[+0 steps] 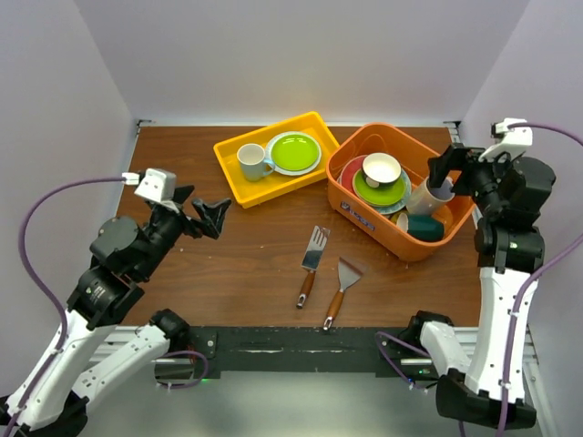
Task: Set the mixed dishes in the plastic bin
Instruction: Reset both arms
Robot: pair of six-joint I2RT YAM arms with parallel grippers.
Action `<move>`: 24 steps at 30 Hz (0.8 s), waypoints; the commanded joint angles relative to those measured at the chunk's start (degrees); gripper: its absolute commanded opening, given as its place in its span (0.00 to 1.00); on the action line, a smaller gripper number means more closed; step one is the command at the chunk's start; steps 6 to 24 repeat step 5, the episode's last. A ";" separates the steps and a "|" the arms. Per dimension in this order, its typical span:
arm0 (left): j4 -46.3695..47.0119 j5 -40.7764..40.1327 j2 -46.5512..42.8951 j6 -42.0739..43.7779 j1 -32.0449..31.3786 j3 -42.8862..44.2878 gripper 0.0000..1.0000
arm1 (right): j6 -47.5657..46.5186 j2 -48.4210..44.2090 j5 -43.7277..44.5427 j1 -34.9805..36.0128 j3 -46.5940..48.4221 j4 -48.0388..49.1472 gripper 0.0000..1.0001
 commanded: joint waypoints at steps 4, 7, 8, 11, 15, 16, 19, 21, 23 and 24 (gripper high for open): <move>-2.53 0.93 -0.25 -1.09 0.40 4.48 1.00 | 0.72 -2.73 3.49 -0.06 4.42 0.90 0.99; -2.61 0.93 -0.34 -1.00 0.40 4.57 1.00 | 0.46 -2.56 2.62 -0.06 5.55 0.46 0.99; -2.61 0.93 -0.34 -1.00 0.40 4.57 1.00 | 0.46 -2.56 2.62 -0.06 5.55 0.46 0.99; -2.61 0.93 -0.34 -1.00 0.40 4.57 1.00 | 0.46 -2.56 2.62 -0.06 5.55 0.46 0.99; -2.61 0.93 -0.34 -1.00 0.40 4.57 1.00 | 0.46 -2.56 2.62 -0.06 5.55 0.46 0.99; -2.61 0.93 -0.34 -1.00 0.40 4.57 1.00 | 0.46 -2.56 2.62 -0.06 5.55 0.46 0.99; -2.61 0.93 -0.34 -1.00 0.40 4.57 1.00 | 0.46 -2.56 2.62 -0.06 5.55 0.46 0.99; -2.61 0.93 -0.34 -1.00 0.40 4.57 1.00 | 0.46 -2.56 2.62 -0.06 5.55 0.46 0.99; -2.61 0.93 -0.34 -1.00 0.40 4.57 1.00 | 0.46 -2.56 2.62 -0.06 5.55 0.46 0.99; -2.61 0.93 -0.34 -1.00 0.40 4.57 1.00 | 0.46 -2.56 2.62 -0.06 5.55 0.46 0.99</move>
